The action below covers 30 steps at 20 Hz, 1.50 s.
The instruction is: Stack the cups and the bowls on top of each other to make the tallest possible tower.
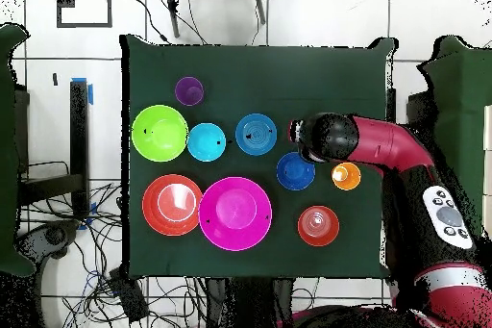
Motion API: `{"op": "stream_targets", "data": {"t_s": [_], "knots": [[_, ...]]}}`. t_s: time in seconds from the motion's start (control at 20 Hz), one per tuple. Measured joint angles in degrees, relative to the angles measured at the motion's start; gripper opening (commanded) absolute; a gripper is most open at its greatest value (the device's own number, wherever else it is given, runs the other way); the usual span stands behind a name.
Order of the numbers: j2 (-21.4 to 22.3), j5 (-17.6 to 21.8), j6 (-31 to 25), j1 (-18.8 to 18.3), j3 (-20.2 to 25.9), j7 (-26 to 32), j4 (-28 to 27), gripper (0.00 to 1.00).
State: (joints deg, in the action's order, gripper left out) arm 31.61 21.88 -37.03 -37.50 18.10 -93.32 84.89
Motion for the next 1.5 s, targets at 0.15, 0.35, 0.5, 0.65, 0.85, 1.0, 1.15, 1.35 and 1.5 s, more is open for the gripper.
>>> {"op": "stream_targets", "data": {"t_s": [0.15, 0.35, 0.5, 0.65, 0.85, 1.0, 1.15, 1.35, 1.5], "knots": [[-0.4, 0.0, 0.0, -0.4, 0.0, 0.0, 0.0, 1.00], [-0.8, 0.0, 0.0, -1.2, 0.2, 0.0, 0.0, 1.00], [-0.9, 0.0, 0.0, -1.5, 0.2, 0.0, 0.0, 1.00], [-1.3, 0.0, 0.0, -1.6, 0.2, 0.0, 0.0, 1.00], [-2.3, 0.0, 0.0, -1.6, 0.2, 0.0, 0.0, 1.00], [-2.9, 0.0, 0.0, -1.6, 0.3, 0.0, 0.0, 1.00], [-3.6, 0.0, 0.0, -1.6, 0.3, 0.0, 0.0, 1.00], [-4.2, 0.0, 0.0, -1.6, 0.3, 0.0, 0.0, 1.00], [-4.5, 0.0, 0.0, -1.6, 0.3, 0.0, 0.0, 1.00]]}}
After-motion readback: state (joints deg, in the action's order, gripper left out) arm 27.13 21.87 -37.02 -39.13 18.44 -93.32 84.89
